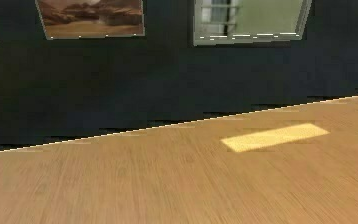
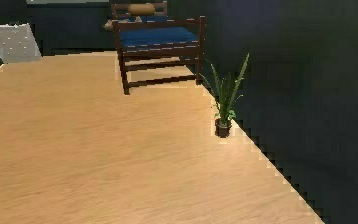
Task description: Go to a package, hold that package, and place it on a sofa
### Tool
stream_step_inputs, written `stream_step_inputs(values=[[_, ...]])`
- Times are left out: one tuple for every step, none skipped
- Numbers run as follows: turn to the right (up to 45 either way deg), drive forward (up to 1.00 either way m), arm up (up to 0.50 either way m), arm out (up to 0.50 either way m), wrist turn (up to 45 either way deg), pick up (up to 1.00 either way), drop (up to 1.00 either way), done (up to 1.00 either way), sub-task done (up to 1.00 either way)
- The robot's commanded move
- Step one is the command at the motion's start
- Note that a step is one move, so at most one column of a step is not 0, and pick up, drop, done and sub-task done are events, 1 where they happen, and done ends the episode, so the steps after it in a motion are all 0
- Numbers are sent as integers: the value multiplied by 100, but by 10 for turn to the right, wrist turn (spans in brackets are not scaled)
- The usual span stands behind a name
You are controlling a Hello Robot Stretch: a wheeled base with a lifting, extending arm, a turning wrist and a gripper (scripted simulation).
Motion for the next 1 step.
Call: stream_step_inputs(values=[[60, 0, 0, 0, 0, 0, 0, 0, 0]])
